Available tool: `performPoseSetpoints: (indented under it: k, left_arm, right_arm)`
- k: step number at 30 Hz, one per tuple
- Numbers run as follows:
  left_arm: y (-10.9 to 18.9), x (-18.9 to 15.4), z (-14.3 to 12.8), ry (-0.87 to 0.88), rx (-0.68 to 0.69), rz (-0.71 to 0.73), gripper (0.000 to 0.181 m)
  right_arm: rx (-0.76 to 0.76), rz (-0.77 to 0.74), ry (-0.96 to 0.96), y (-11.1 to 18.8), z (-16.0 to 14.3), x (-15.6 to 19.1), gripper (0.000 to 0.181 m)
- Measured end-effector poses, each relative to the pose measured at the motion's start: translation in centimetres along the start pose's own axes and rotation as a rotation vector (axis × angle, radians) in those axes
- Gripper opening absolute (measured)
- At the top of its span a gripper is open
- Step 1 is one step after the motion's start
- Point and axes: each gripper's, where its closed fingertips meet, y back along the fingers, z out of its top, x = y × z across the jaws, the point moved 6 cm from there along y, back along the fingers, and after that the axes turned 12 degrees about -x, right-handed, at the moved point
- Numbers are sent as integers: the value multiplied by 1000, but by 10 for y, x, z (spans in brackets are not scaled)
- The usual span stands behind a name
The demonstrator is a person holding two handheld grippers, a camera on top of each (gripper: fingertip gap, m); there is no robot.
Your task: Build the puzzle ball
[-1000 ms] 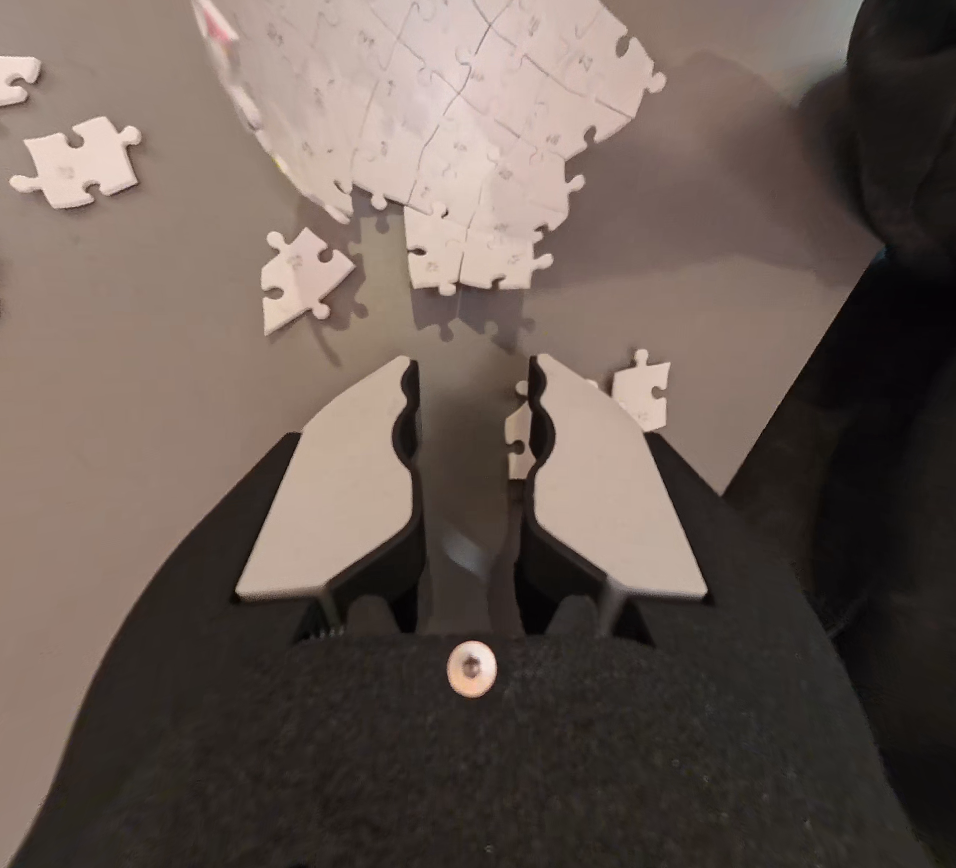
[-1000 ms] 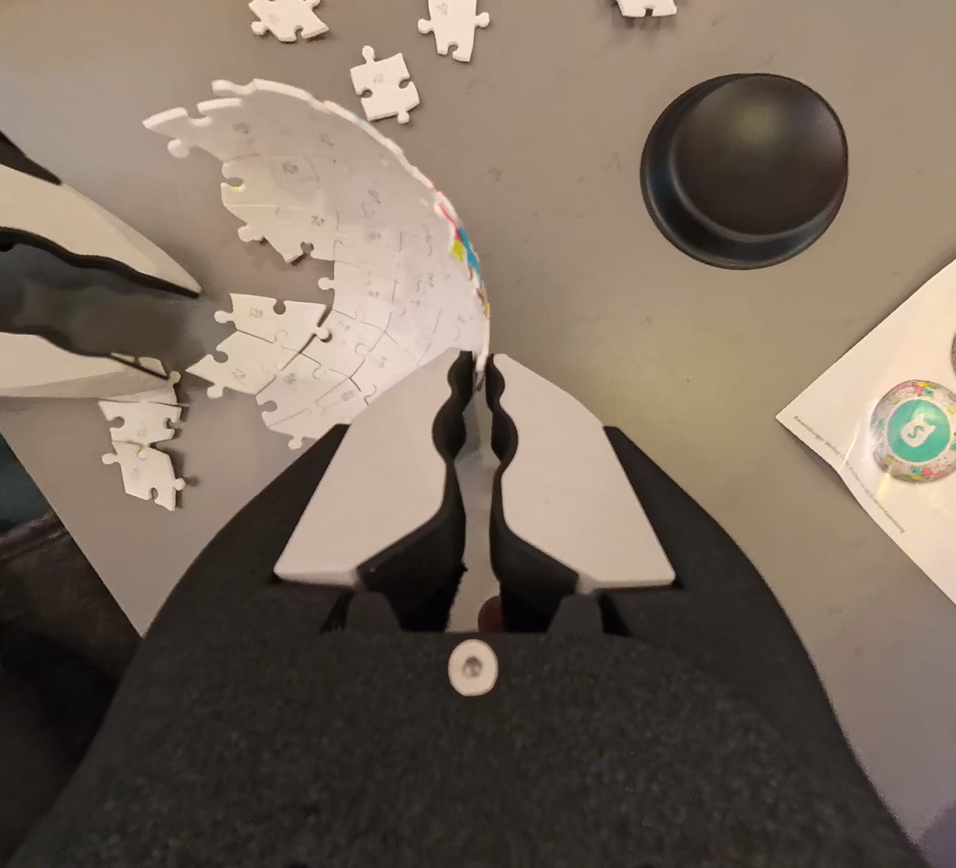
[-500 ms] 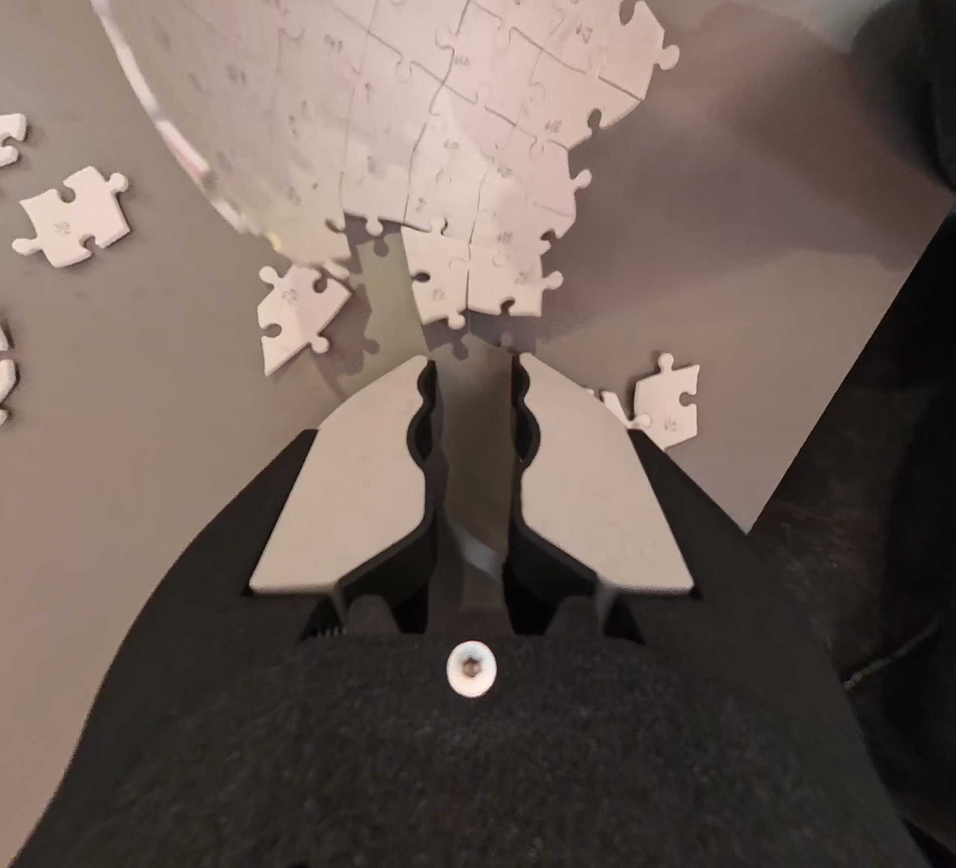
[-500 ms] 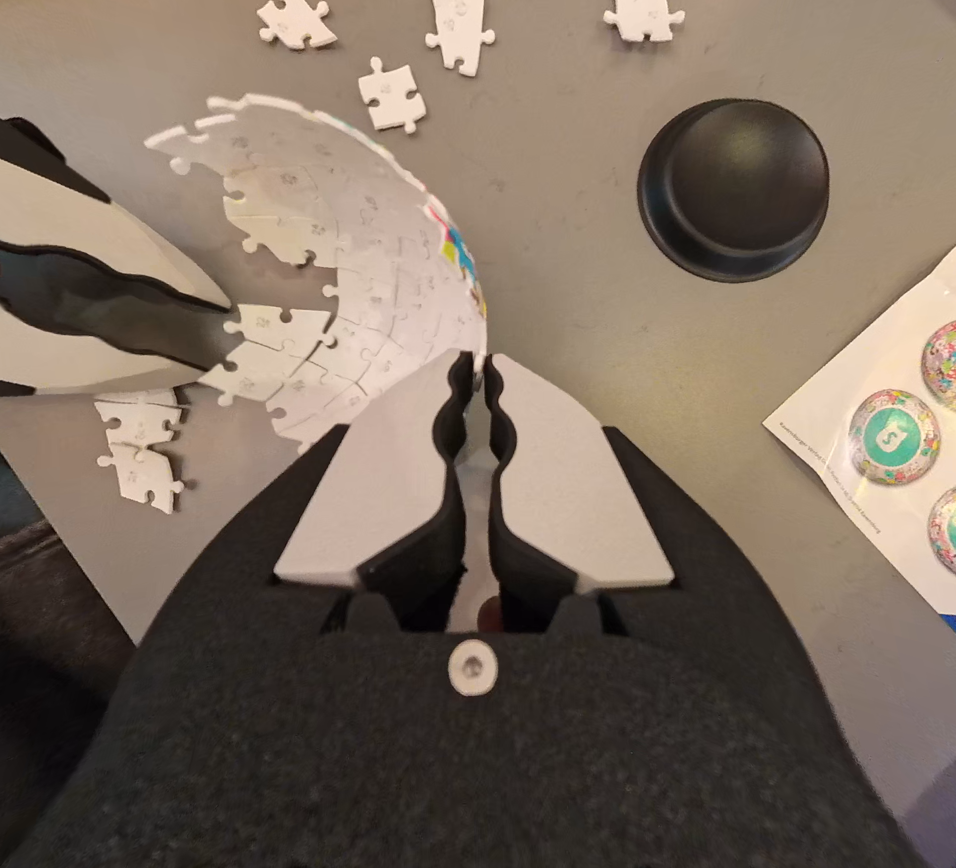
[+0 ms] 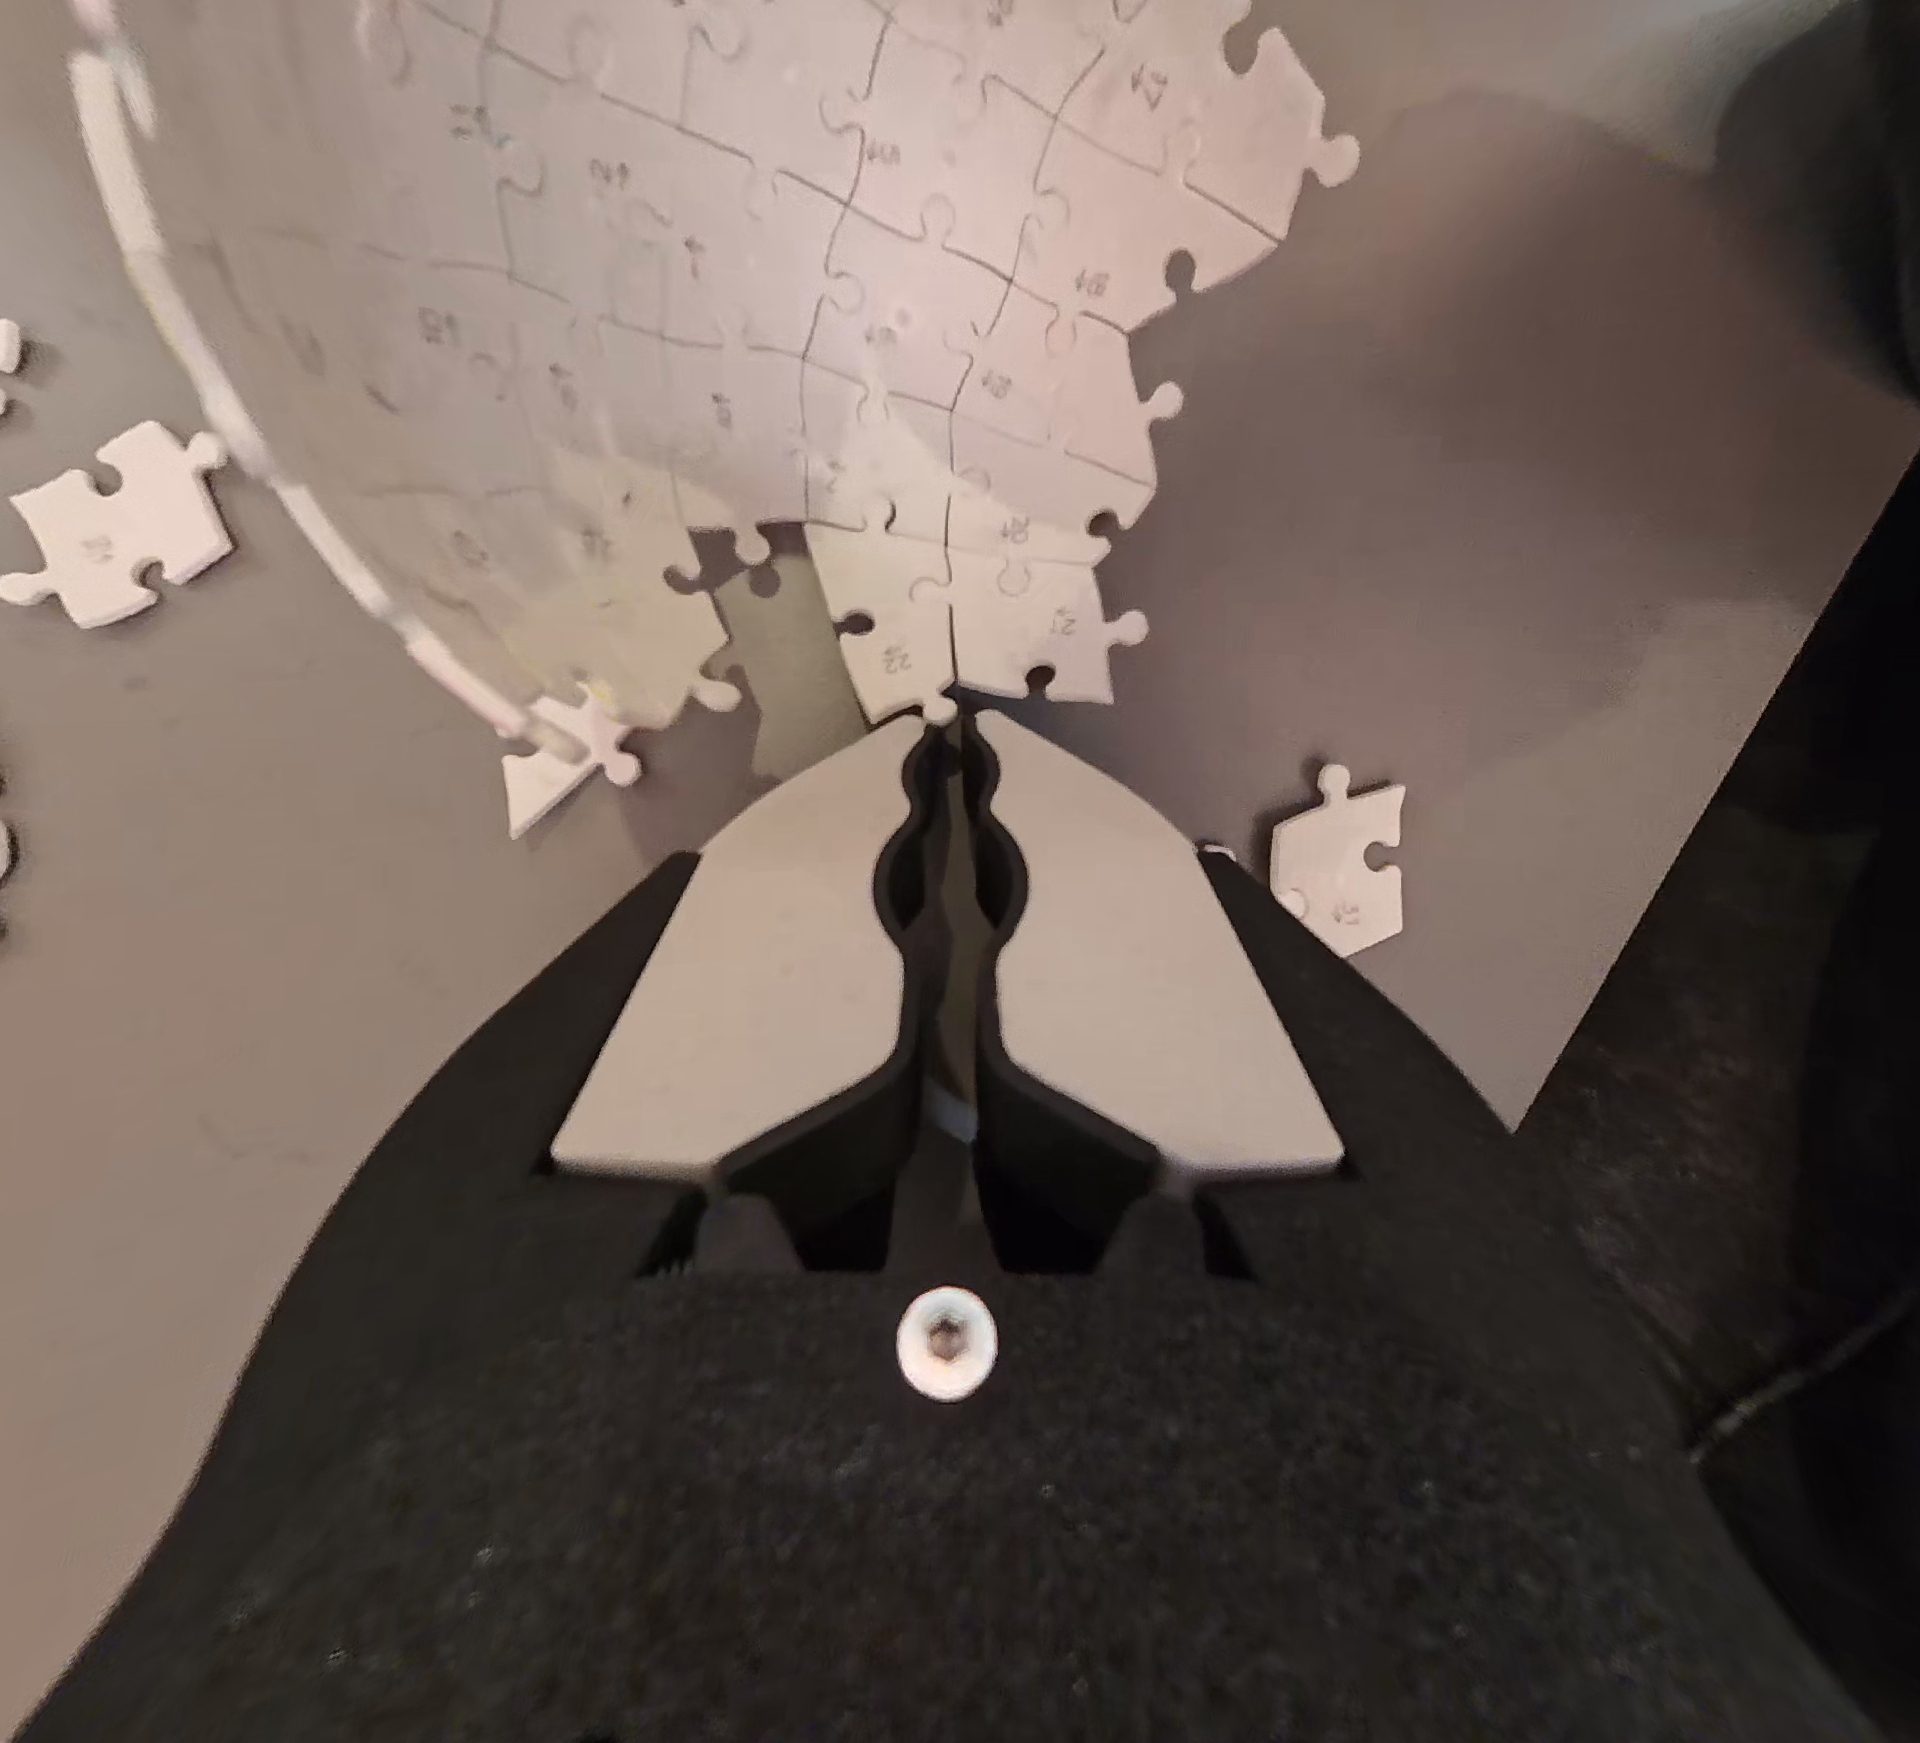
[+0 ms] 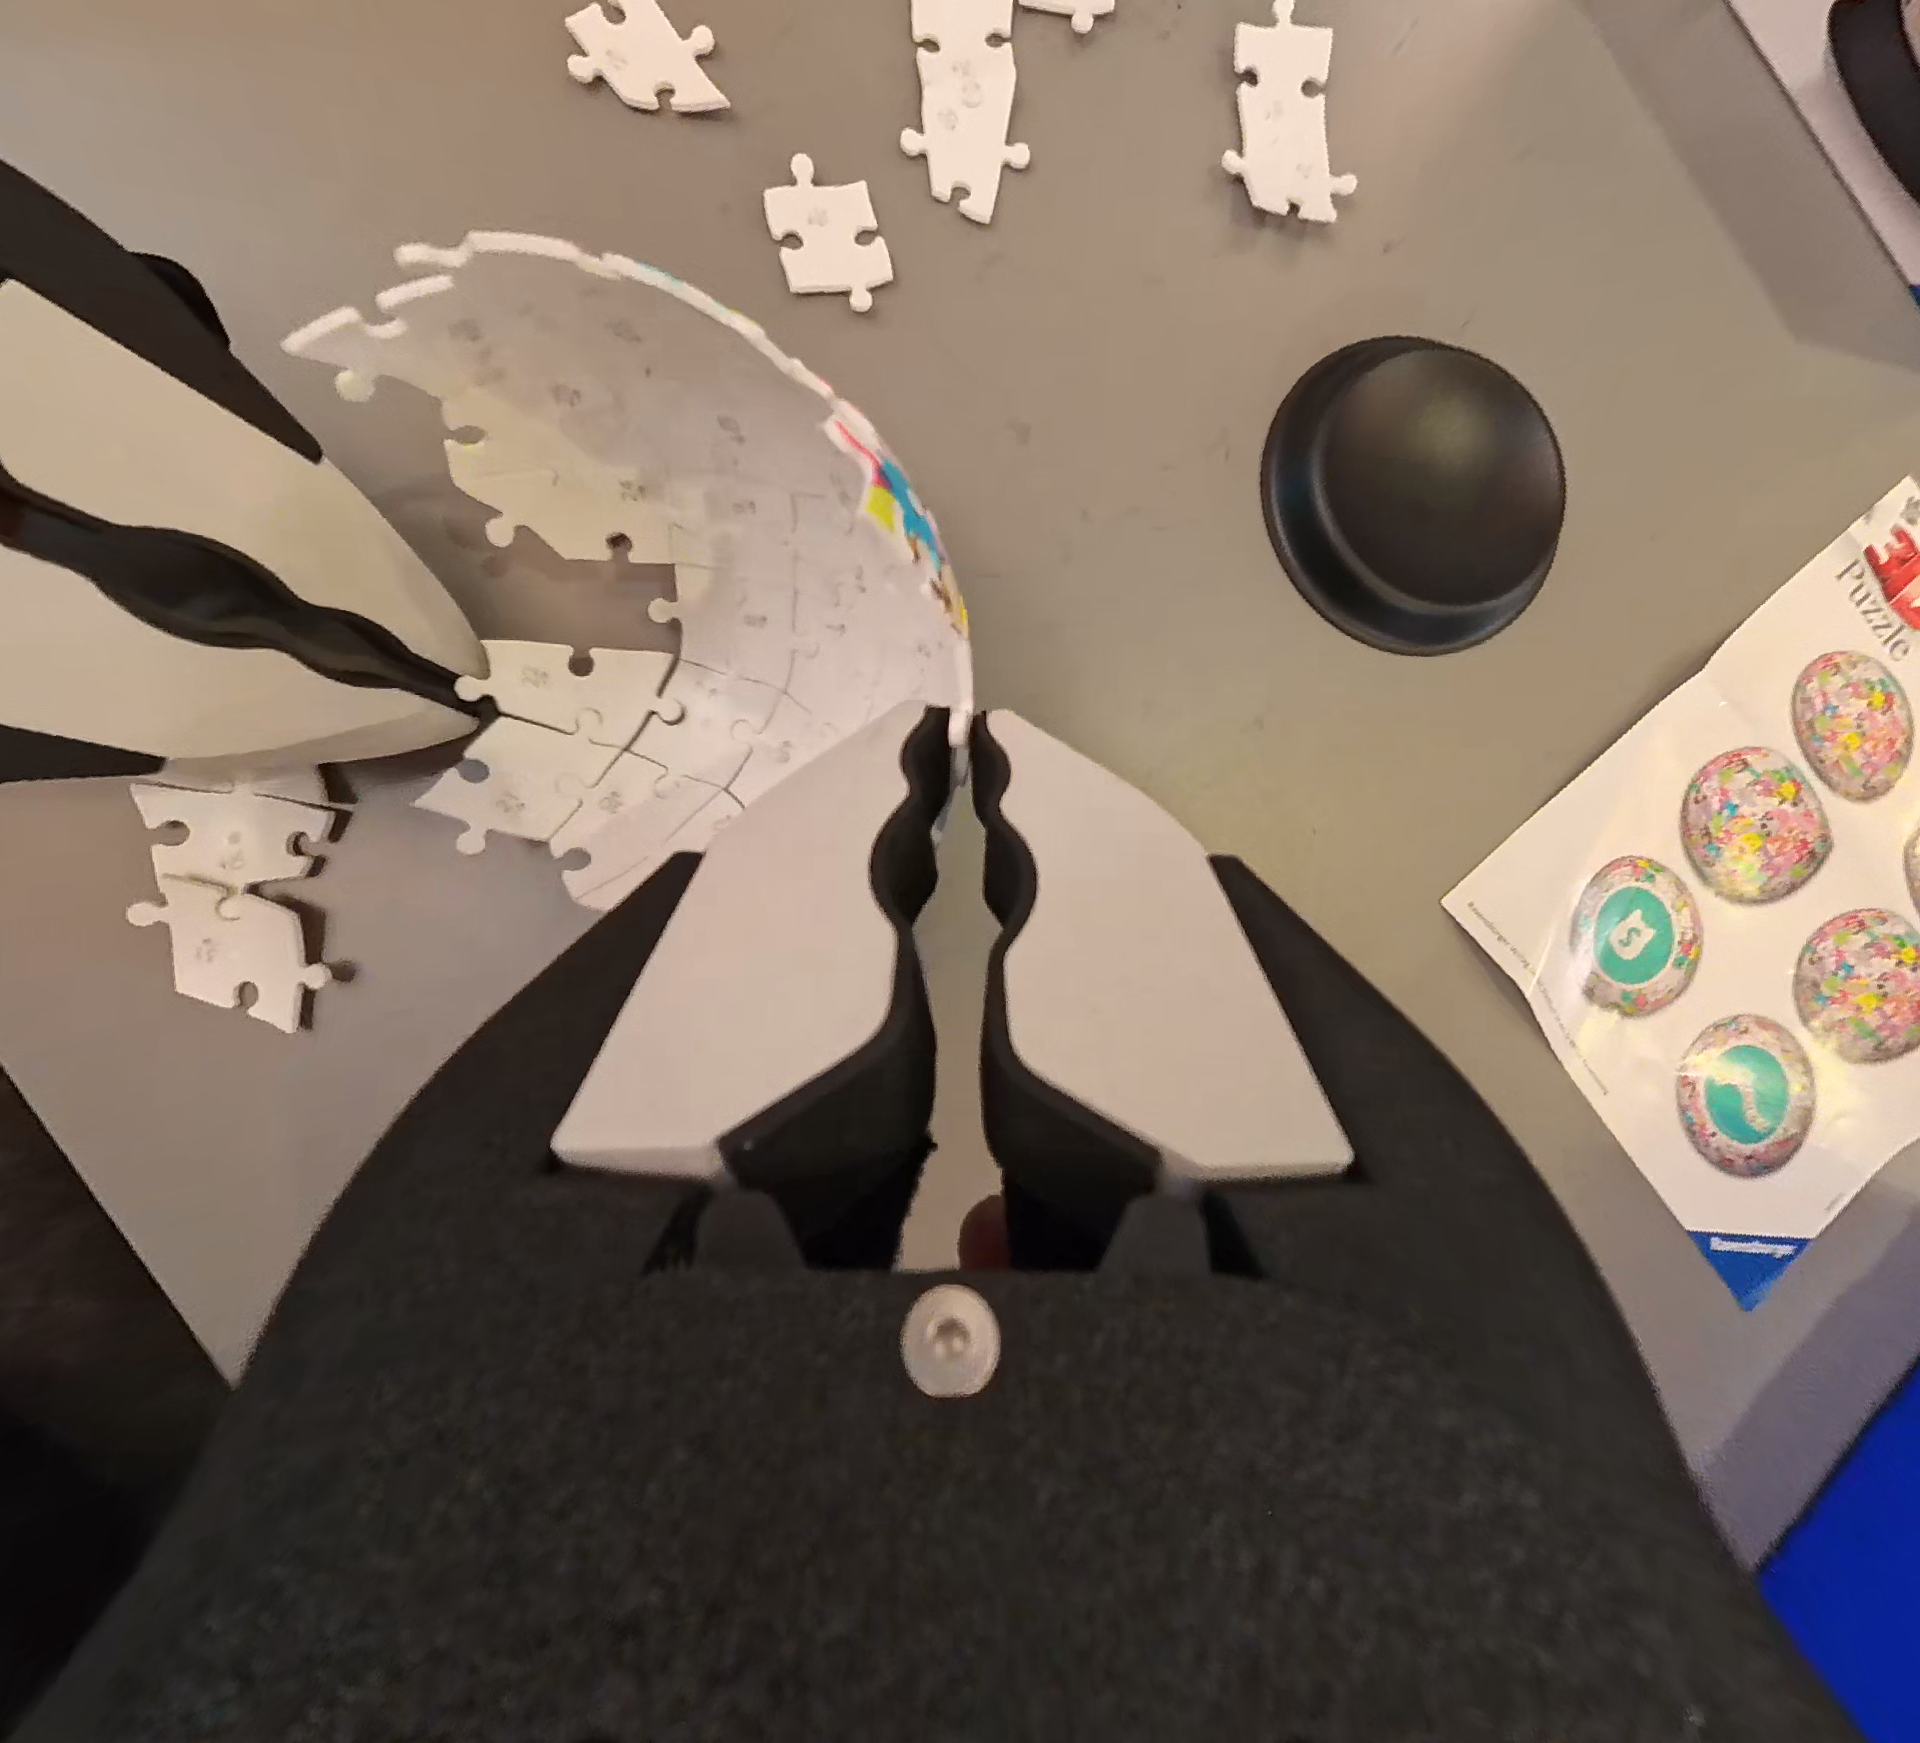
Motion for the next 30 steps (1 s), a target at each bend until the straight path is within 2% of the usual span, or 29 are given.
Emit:
performPoseSetpoints:
  k: [4, 9, 14, 18, 21, 25, 30]
  left_arm:
    - [0, -1, 0, -8, 7, 2, 4]
    - [7, -3, -1, 18, 24, 8, 16]
    - [17, -8, 18, 76, -35, 7, 0]
    - [5, -4, 31, 171, -6, 195, 0]
    - [-6, -5, 28, 193, 22, 301, 0]
    - [-16, -14, 17, 194, 60, 356, 0]
    - [-19, -12, 21, 229, 37, 390, 0]
  right_arm:
    - [-3, -12, 34, 1, 2, 3, 4]
    - [8, -8, 26, 0, 0, 2, 4]
    - [8, -22, 52, 1, 3, 4, 4]
    - [-15, -51, 113, 3, 7, 11, 4]
    - [-54, -82, 183, 5, 10, 17, 4]
    - [-125, -102, 247, 8, 12, 26, 3]
    - [-151, -108, 280, 9, 12, 29, 3]
